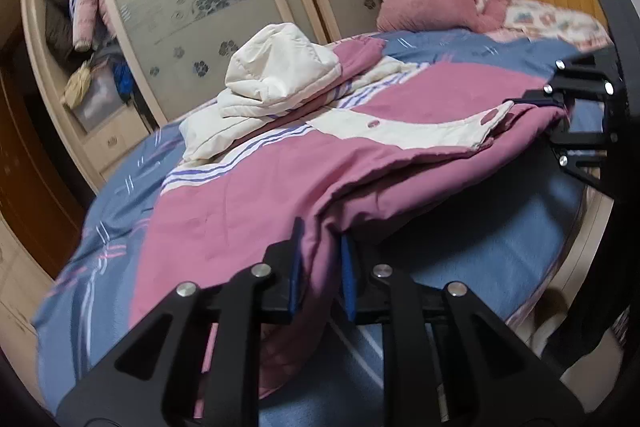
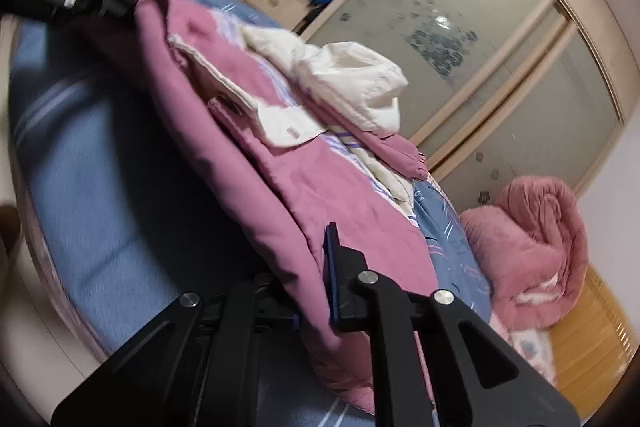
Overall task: Fold large clothes
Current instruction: 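Close the left gripper on the hem while the right gripper grasps the hem too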
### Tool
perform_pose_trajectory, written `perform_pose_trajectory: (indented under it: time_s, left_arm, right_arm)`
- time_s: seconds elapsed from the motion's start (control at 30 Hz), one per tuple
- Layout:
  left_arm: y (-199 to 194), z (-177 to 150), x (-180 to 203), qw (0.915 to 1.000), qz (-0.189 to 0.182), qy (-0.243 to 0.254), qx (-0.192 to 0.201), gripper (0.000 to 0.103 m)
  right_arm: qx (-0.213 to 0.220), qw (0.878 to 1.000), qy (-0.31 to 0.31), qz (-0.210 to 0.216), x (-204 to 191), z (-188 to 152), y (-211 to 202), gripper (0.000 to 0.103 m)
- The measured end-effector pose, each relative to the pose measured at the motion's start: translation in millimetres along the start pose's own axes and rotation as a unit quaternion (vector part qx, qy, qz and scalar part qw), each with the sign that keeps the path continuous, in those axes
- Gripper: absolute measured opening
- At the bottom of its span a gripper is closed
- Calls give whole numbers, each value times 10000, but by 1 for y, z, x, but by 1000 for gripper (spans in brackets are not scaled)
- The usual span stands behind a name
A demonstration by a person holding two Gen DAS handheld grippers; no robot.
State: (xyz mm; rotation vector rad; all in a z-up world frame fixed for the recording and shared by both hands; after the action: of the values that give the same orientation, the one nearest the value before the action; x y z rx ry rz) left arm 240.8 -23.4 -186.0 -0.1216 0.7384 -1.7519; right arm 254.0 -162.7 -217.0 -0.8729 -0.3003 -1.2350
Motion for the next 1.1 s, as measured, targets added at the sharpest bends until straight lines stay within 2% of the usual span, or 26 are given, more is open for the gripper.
perform_pose_trajectory:
  time_s: [0.23, 0.5, 0.9, 1.03, 1.1]
  left_arm:
    - [5, 13, -14, 9969, -251, -741, -42, 16]
    - [9, 46, -30, 9954, -15, -952, 144, 16]
    - [19, 99, -52, 9953, 547, -625, 489, 16]
    - [26, 124, -69, 9935, 762, -589, 600, 16]
    - [32, 143, -79, 9911, 1032, -462, 703, 16]
  right_arm:
    - [145, 9970, 754, 18, 16, 15, 0, 10]
    - [374, 9874, 1538, -45, 41, 35, 2, 10]
    - [660, 9731, 2198, -198, 83, 68, 18, 10]
    - [791, 9698, 2272, -413, 98, 91, 32, 10]
    - [883, 9684, 2257, -586, 108, 105, 38, 10]
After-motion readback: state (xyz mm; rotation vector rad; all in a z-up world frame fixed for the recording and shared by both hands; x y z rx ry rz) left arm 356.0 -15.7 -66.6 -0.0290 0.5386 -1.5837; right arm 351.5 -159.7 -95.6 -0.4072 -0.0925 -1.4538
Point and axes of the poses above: each gripper's, at about its wrist camera, not at the fingertips, and y roughly the way its jaws point, x to its right, z to its top, the point moved 10 cm from there along y, roughly the way its jaws point, and after that the axes turned 1 degree about -x, right-handed, at the moved point
